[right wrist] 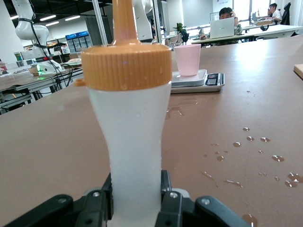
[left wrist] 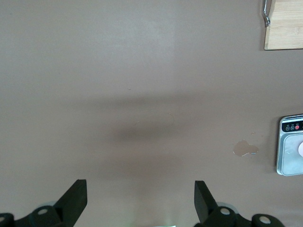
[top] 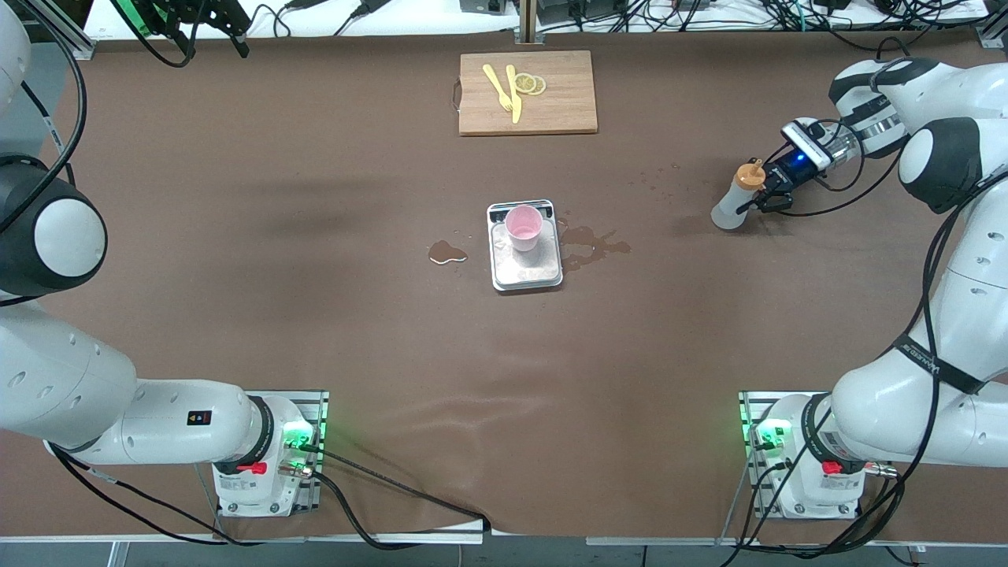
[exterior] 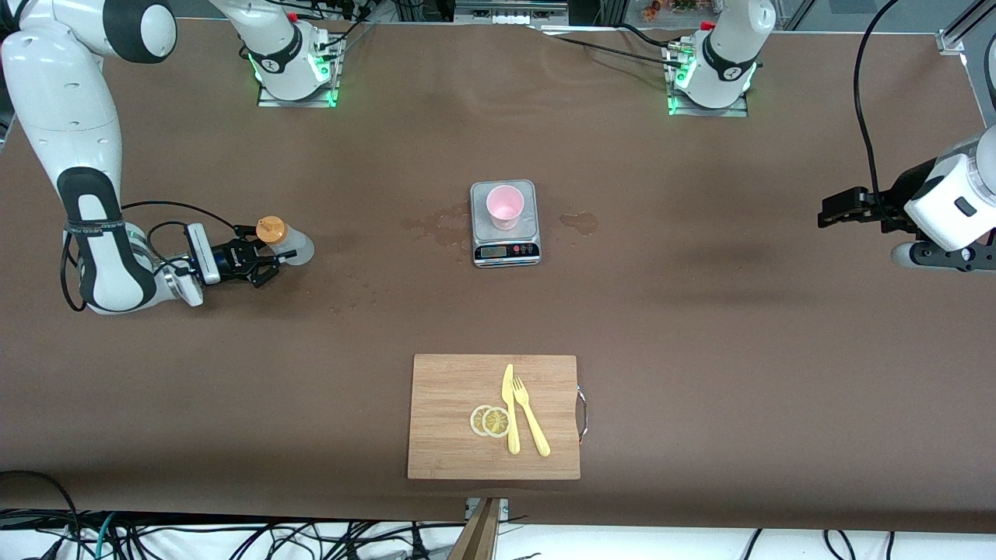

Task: Add sauce to pink cup with both arms
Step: 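Set the bottle upright and open the right gripper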

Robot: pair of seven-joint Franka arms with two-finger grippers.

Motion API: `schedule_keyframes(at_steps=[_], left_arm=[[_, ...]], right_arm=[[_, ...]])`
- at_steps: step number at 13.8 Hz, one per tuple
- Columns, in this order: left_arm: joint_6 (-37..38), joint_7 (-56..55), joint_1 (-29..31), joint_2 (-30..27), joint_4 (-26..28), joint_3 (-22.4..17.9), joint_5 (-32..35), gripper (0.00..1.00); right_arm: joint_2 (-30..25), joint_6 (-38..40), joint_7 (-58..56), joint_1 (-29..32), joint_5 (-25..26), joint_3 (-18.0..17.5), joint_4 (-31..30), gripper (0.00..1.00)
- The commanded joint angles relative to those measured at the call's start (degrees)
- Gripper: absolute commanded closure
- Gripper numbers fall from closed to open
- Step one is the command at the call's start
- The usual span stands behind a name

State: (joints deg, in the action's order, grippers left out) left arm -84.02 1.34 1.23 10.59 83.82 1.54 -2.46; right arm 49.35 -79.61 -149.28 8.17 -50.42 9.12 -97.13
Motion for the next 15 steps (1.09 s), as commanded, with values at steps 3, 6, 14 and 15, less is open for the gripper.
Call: schedule_keyframes(at_steps=[3,6,14,15], left_arm=[[0.7,0.7,-0.1,0.3,-0.8,-0.1,0.1,0.0],[0.7,0.7,-0.1,0.3,-0.8,-0.1,0.1,0.0],[0.5,0.8,-0.3,0.4,-0.8,-0.1,0.0,0.0],[0.5,0.7,-0.3,0.4,-0.8,0.0,-0.1,0.0]], right_arm=[[0.4,0.7,0.4,0.4,-0.7,0.5,0.9,0.51],[0.3,1.0,0.2,0.4,-0.2,1.8,1.1,0.01],[-1.8,3.7,-1.3,0.5,6.6,5.3,3.3,0.01],[-3.3,4.0,-1.1,0.7,8.3,5.4,3.5,0.01]])
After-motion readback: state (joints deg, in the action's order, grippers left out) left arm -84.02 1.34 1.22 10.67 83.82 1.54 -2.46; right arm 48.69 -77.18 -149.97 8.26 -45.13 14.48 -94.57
